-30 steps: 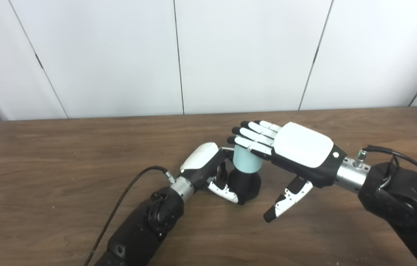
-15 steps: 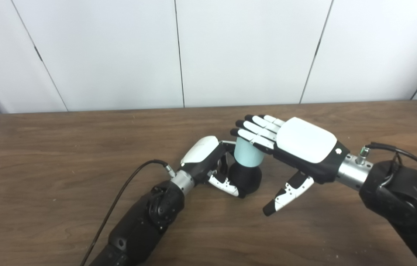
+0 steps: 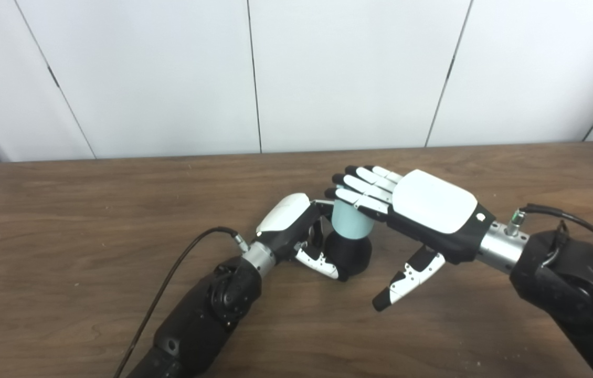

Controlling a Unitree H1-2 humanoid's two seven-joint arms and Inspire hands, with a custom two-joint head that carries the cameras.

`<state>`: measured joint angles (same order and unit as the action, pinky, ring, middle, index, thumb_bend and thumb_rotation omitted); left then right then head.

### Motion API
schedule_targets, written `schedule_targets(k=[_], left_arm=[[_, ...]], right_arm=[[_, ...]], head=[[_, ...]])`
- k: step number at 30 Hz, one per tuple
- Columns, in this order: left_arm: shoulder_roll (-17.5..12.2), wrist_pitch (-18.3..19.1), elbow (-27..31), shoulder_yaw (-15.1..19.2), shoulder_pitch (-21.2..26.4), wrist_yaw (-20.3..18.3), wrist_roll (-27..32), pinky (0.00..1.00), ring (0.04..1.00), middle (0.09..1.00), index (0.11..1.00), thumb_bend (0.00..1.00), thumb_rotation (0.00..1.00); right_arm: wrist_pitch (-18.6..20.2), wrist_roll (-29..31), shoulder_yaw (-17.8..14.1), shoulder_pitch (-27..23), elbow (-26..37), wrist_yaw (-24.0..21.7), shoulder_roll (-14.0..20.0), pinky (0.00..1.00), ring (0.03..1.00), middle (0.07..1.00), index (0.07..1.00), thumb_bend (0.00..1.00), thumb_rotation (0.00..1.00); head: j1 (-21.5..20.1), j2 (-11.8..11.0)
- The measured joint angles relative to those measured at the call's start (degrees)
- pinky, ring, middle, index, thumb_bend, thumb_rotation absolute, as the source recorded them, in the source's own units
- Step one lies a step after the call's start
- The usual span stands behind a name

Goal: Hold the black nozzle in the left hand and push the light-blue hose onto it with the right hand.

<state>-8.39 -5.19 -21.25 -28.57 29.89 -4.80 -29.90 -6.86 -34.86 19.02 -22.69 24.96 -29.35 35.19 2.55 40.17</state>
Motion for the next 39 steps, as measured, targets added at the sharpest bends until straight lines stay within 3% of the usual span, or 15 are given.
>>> schedule_targets(k=[22, 39], left_arm=[[-0.06, 0.03, 0.05, 0.06, -0.05, -0.26, 0.0, 0.39, 0.43, 0.457, 0.511, 0.52, 0.0], [-0.04, 0.02, 0.09, 0.3, 0.05, -0.71, 0.0, 0.39, 0.417, 0.445, 0.517, 0.52, 0.0]], right_arm=[[0.61, 1.73, 1.73, -2.18, -1.14, -0.4, 0.52, 0.98, 0.992, 0.98, 0.92, 0.73, 0.74], [3.39, 2.16, 0.77, -1.12, -0.74, -1.73, 0.72, 0.96, 0.986, 0.98, 0.941, 0.73, 0.73]], head=[[0.0, 0.53], [0.0, 0.53]])
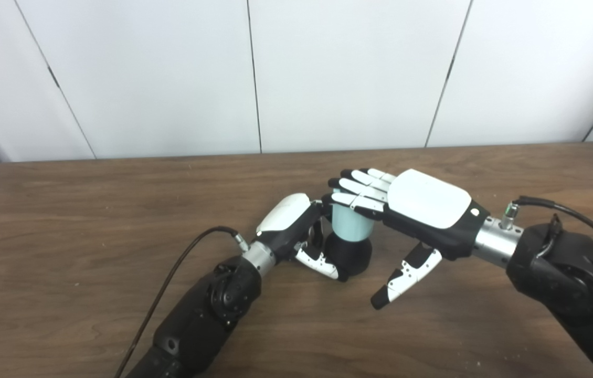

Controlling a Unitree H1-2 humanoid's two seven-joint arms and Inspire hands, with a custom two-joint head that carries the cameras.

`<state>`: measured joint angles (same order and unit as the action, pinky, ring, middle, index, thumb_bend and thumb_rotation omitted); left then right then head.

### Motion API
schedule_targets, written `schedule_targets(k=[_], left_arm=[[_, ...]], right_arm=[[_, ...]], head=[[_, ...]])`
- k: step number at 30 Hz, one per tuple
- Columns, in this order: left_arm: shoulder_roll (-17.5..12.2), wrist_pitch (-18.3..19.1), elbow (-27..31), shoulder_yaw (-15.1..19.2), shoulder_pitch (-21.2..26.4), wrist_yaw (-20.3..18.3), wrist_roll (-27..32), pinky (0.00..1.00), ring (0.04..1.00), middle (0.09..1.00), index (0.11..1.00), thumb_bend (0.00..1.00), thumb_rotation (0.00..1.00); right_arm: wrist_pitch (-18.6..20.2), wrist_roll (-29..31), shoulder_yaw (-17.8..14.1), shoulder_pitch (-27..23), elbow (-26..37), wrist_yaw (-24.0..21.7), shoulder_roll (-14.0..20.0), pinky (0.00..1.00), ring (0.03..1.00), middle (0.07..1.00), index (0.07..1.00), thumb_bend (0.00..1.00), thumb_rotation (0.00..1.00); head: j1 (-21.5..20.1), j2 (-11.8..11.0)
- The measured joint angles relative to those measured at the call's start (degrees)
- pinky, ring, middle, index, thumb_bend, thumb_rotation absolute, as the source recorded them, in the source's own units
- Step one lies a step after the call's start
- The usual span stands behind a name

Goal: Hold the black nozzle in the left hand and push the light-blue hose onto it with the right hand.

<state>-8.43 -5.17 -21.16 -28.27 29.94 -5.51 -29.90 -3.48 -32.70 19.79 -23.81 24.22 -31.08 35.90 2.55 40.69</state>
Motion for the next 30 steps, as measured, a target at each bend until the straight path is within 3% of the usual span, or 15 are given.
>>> schedule_targets(k=[10, 12, 15, 18, 22, 25, 30], left_arm=[[0.04, 0.0, 0.0, 0.0, 0.02, -0.02, 0.02, 0.39, 0.42, 0.446, 0.517, 0.52, 0.0], [0.13, 0.0, -0.03, -0.01, 0.05, -0.02, 0.02, 0.39, 0.419, 0.444, 0.517, 0.52, 0.0], [0.17, -0.02, -0.19, -0.02, 0.08, -0.01, 0.06, 0.39, 0.418, 0.444, 0.517, 0.52, 0.0], [0.26, -0.02, -0.45, -0.01, 0.13, 0.1, 0.06, 0.39, 0.419, 0.447, 0.516, 0.52, 0.0], [0.54, -0.03, -0.9, -0.17, 0.41, 0.33, 0.04, 0.39, 0.42, 0.452, 0.513, 0.52, 0.0], [0.63, -0.03, -1.04, -0.17, 0.43, 0.52, 0.02, 0.4, 0.42, 0.457, 0.51, 0.52, 0.0], [0.76, -0.03, -1.22, -0.27, 0.41, 0.99, 0.0, 0.41, 0.42, 0.459, 0.509, 0.52, 0.0]], right_arm=[[-0.14, -0.1, -1.19, 1.12, 0.27, 0.87, -0.52, 0.94, 0.968, 0.969, 0.929, 0.71, 0.7], [-0.8, 0.1, -2.03, 1.74, 0.25, 2.08, -0.8, 0.9, 0.931, 0.955, 0.915, 0.68, 0.57], [-2.4, 1.89, -4.75, 3.32, -1.08, 6.0, -3.42, 0.75, 0.863, 0.926, 0.899, 0.68, 0.27], [-0.22, 2.58, -7.64, 4.57, -1.23, 9.0, -9.11, 0.66, 0.844, 0.932, 0.91, 0.72, 0.15], [4.89, 1.83, -10.14, 4.25, -1.21, 9.55, -13.78, 0.71, 0.926, 0.994, 0.987, 0.79, 0.14], [6.69, 0.53, -11.2, 3.47, -1.22, 9.64, -14.92, 0.75, 0.963, 1.0, 0.999, 0.83, 0.13], [8.36, 1.61, -12.79, 2.51, -1.25, 9.71, -15.05, 0.73, 0.944, 1.0, 1.0, 0.83, 0.13]], head=[[-0.26, -0.18], [-0.44, -0.26], [-0.7, -0.79], [-0.7, -0.97], [-0.18, -1.32], [0.44, -1.32], [1.58, -1.49]])
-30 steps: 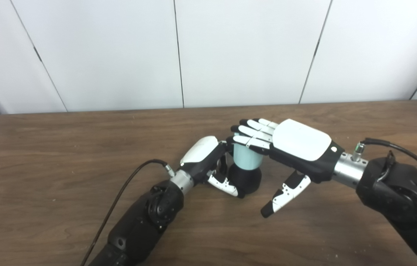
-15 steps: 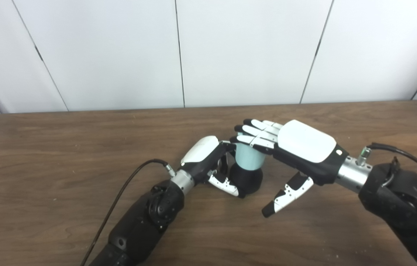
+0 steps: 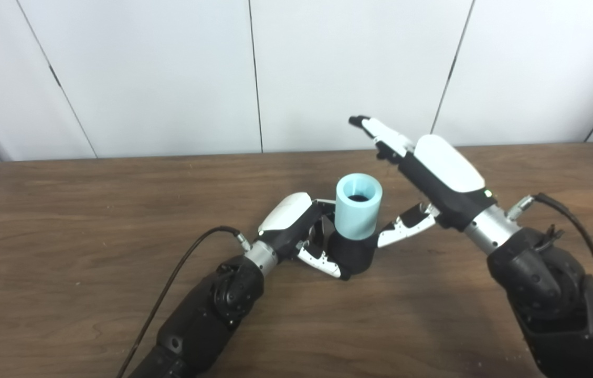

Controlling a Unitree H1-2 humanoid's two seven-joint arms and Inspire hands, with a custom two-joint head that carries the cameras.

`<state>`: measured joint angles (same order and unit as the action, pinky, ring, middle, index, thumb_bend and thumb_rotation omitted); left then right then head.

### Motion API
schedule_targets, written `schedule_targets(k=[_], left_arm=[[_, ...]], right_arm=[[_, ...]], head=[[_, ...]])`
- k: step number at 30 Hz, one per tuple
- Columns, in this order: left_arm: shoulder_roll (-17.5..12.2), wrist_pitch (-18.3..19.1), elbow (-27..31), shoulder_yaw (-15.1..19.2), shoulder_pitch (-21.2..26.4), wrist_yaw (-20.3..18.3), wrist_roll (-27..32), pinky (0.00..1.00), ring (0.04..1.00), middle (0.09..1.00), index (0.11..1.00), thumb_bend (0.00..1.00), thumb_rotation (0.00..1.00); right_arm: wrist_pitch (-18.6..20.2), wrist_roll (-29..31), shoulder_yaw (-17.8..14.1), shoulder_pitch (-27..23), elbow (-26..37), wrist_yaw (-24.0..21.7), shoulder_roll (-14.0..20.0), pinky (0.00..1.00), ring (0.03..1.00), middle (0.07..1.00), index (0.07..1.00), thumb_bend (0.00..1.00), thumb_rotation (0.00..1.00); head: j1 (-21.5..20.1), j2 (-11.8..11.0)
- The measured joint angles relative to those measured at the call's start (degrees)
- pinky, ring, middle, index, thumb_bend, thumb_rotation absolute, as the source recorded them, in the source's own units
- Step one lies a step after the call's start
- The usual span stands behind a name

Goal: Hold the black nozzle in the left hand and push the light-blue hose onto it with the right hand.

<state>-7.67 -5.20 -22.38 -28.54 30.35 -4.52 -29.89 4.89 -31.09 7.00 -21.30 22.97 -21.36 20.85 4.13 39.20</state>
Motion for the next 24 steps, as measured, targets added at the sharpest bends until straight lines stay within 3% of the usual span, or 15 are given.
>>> schedule_targets(k=[8, 12, 16, 19, 24], left_arm=[[0.12, 0.02, -0.17, -0.02, 0.05, 0.16, 0.0, 0.4, 0.424, 0.456, 0.511, 0.52, 0.0], [0.19, 0.03, -0.19, 0.01, 0.07, 0.12, 0.0, 0.39, 0.423, 0.452, 0.513, 0.52, 0.0], [0.18, 0.03, -0.19, 0.16, 0.01, 0.11, 0.01, 0.36, 0.394, 0.446, 0.513, 0.52, 0.0], [0.17, 0.08, -0.19, 0.38, -0.13, 0.11, 0.01, 0.36, 0.392, 0.448, 0.512, 0.52, 0.0], [0.17, 0.15, 0.18, 0.47, -0.41, 0.11, 0.0, 0.36, 0.4, 0.447, 0.513, 0.52, 0.0]], right_arm=[[0.61, 3.77, -1.13, 0.19, -0.01, -0.75, 0.81, 0.72, 0.93, 1.0, 1.0, 0.85, 0.09], [6.62, 2.68, -0.28, 0.74, 0.37, -5.84, 4.37, 0.73, 0.962, 1.0, 1.0, 0.89, 0.05], [13.21, 0.13, 0.06, 2.49, 2.17, -9.49, 6.82, 0.72, 0.936, 1.0, 1.0, 0.89, 0.02], [15.22, -0.09, -0.21, 3.77, 2.51, -9.2, 6.17, 0.7, 0.888, 1.0, 1.0, 0.85, 0.0], [15.14, 1.85, -2.46, 6.28, 1.63, -4.9, 3.04, 0.62, 0.817, 0.953, 0.999, 0.81, 0.0]], head=[[1.06, -0.18], [3.95, -0.53], [5.01, -0.79], [5.1, -0.7], [5.1, -0.88]])
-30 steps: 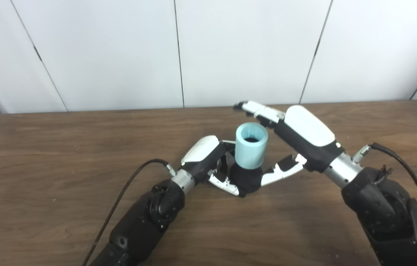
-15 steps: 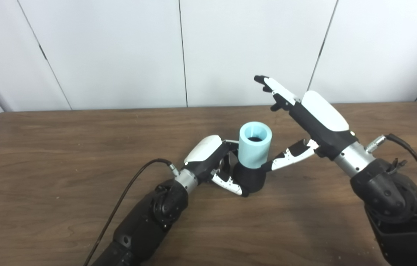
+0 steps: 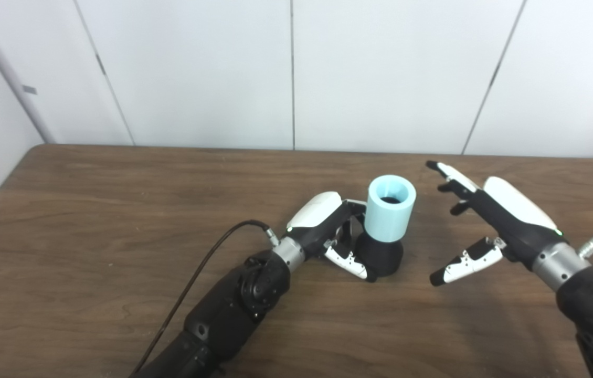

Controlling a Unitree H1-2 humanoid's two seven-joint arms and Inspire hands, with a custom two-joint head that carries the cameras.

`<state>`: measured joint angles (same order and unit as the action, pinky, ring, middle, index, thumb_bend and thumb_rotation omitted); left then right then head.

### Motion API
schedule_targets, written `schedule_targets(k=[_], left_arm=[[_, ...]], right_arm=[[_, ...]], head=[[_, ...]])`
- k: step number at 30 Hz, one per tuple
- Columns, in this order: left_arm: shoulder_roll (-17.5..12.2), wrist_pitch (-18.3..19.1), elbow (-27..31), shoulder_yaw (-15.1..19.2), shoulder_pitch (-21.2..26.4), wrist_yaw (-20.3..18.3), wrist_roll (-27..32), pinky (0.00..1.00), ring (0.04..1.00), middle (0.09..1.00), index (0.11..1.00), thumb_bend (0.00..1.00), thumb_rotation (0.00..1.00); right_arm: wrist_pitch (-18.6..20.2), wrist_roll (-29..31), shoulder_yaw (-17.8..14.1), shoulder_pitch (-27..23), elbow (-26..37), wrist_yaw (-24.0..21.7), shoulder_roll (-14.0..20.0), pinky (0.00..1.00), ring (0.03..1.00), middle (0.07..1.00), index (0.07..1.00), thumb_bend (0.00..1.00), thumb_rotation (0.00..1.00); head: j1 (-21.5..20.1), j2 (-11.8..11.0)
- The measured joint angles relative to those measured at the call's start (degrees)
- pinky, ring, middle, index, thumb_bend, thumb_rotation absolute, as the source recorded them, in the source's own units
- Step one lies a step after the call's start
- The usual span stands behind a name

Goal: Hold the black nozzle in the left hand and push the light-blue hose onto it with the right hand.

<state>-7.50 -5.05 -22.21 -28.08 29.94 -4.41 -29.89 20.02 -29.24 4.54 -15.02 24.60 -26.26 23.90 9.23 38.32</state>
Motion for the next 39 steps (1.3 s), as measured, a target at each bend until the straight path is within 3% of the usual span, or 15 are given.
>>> schedule_targets(k=[5, 9, 10, 11, 13, 16, 19, 25, 34, 35, 37, 38, 39], left_arm=[[-0.17, 0.62, 1.07, 0.32, -0.63, -0.04, -0.02, 0.41, 0.429, 0.454, 0.511, 0.52, 0.0], [-0.8, 2.08, 3.43, 1.04, -1.65, -0.67, 0.01, 0.45, 0.483, 0.468, 0.514, 0.52, 0.0], [-1.06, 2.31, 4.23, 1.35, -2.0, -1.1, 0.09, 0.5, 0.544, 0.582, 0.621, 0.69, 0.01], [-1.3, 2.65, 5.03, 1.74, -2.37, -1.54, 0.3, 0.58, 0.627, 0.681, 0.704, 0.78, 0.05], [-1.75, 4.06, 7.11, 2.56, -3.03, -3.24, 0.96, 0.69, 0.756, 0.812, 0.807, 0.88, 0.11], [-2.0, 6.2, 9.17, 3.35, -3.46, -5.39, 1.21, 0.76, 0.851, 0.904, 0.894, 0.98, 0.2], [-2.09, 7.63, 10.62, 4.04, -3.98, -6.53, 1.22, 0.84, 0.944, 0.975, 0.978, 1.0, 0.26], [-2.81, 8.57, 11.84, 4.05, -4.07, -7.67, 0.46, 0.97, 1.0, 1.0, 1.0, 1.0, 0.33], [-3.33, 8.94, 13.48, 4.52, -4.88, -7.97, -1.02, 0.95, 0.995, 1.0, 1.0, 1.0, 0.3], [-3.47, 8.93, 13.98, 5.0, -5.23, -8.08, -0.77, 0.92, 0.978, 0.989, 0.995, 0.99, 0.26], [-3.5, 8.72, 14.49, 7.22, -6.41, -7.67, 0.94, 0.82, 0.885, 0.901, 0.909, 0.87, 0.19], [-3.39, 8.35, 14.76, 9.05, -7.38, -7.05, 2.33, 0.7, 0.785, 0.816, 0.818, 0.78, 0.14], [-3.12, 8.12, 15.1, 11.05, -8.52, -6.21, 3.64, 0.65, 0.751, 0.786, 0.788, 0.75, 0.13]], right_arm=[[-2.56, 2.78, -1.91, 2.44, -2.57, 6.18, -3.82, 0.62, 0.804, 0.928, 0.985, 0.8, 0.0], [-3.66, 5.61, -2.49, 4.44, -4.92, 8.47, -5.89, 0.61, 0.804, 0.925, 0.985, 0.8, 0.0], [-3.7, 6.19, -2.62, 4.76, -5.01, 8.75, -6.06, 0.6, 0.802, 0.925, 0.985, 0.79, 0.0], [-3.83, 6.8, -2.92, 5.02, -5.01, 9.36, -6.37, 0.6, 0.801, 0.926, 0.985, 0.79, 0.0], [-4.07, 7.83, -3.48, 5.49, -5.06, 10.66, -7.01, 0.59, 0.798, 0.926, 0.984, 0.79, 0.0], [-4.25, 8.65, -3.41, 6.19, -5.16, 11.38, -7.52, 0.58, 0.787, 0.925, 0.978, 0.79, 0.0], [-4.52, 8.78, -3.36, 6.77, -5.16, 12.38, -8.17, 0.57, 0.781, 0.925, 0.97, 0.79, 0.0], [-4.56, 8.77, -3.36, 7.07, -5.16, 12.9, -8.31, 0.57, 0.777, 0.918, 0.963, 0.8, 0.0], [-4.72, 7.99, -3.01, 8.18, -5.14, 13.02, -8.28, 0.56, 0.766, 0.914, 0.952, 0.8, 0.0], [-4.74, 7.9, -3.02, 8.19, -5.13, 13.09, -8.28, 0.56, 0.763, 0.913, 0.951, 0.8, 0.0], [-4.87, 7.78, -3.06, 8.22, -5.1, 13.39, -8.29, 0.56, 0.758, 0.904, 0.942, 0.8, 0.0], [-5.03, 7.78, -3.13, 8.28, -5.08, 13.68, -8.31, 0.55, 0.752, 0.888, 0.923, 0.79, 0.0], [-5.35, 7.8, -3.23, 8.42, -5.08, 14.09, -8.34, 0.55, 0.75, 0.883, 0.917, 0.79, 0.0]], head=[[0.0, -0.26], [-0.26, -0.35], [-0.26, -0.35], [-0.35, -0.44], [-0.44, -0.44], [-0.62, -0.62], [-0.97, -0.53], [-1.23, -0.53], [-2.55, -0.88], [-2.98, -1.23], [-3.08, -1.41], [-3.69, -1.76], [-3.87, -1.93]])
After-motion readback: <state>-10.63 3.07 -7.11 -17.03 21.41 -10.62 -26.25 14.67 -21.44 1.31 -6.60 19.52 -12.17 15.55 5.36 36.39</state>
